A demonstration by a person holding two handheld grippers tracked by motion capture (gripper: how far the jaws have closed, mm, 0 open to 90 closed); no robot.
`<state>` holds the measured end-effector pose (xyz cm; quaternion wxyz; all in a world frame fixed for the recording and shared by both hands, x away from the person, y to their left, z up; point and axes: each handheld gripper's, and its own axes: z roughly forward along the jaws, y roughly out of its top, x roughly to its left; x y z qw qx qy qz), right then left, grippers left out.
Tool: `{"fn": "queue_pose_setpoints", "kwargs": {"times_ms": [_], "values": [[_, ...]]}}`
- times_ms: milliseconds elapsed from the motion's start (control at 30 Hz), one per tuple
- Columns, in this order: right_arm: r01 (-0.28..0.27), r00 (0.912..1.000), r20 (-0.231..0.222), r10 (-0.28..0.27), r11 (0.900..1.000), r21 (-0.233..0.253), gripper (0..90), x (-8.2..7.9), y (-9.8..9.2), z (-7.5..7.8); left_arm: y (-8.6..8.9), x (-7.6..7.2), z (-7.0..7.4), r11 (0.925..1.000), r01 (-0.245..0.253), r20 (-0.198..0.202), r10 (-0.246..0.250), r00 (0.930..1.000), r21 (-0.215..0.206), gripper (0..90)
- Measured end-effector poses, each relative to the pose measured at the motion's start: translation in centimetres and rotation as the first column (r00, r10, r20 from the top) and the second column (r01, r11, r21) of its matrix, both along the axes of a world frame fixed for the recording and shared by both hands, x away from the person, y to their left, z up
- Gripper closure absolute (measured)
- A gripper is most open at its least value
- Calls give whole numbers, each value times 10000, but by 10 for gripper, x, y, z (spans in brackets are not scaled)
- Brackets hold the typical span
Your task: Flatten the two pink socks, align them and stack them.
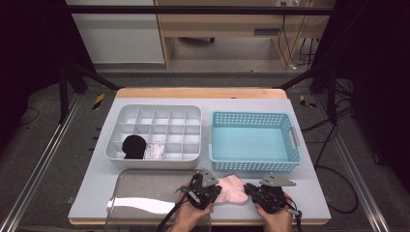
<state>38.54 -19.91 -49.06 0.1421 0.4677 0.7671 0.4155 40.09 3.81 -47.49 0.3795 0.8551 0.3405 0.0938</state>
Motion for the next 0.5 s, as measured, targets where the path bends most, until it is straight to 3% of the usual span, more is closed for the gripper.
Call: {"fn": "queue_pose_setpoints", "kwargs": {"times_ms": [133, 333, 500], "values": [[-77, 9999, -107, 81, 9991, 411, 848, 1, -4, 2, -1, 1, -1, 9999, 9, -19, -9, 10000, 124, 892], [-549, 9975, 518, 483, 9893, 1352, 851, -4, -9, 19, -2, 2, 0, 9997, 64, -92, -62, 9999, 221, 891], [-1001, 9931, 751, 898, 9840, 1477, 851, -6, -3, 30, 4, 0, 8, 9998, -4, -17, 3, 10000, -177, 872]]}}
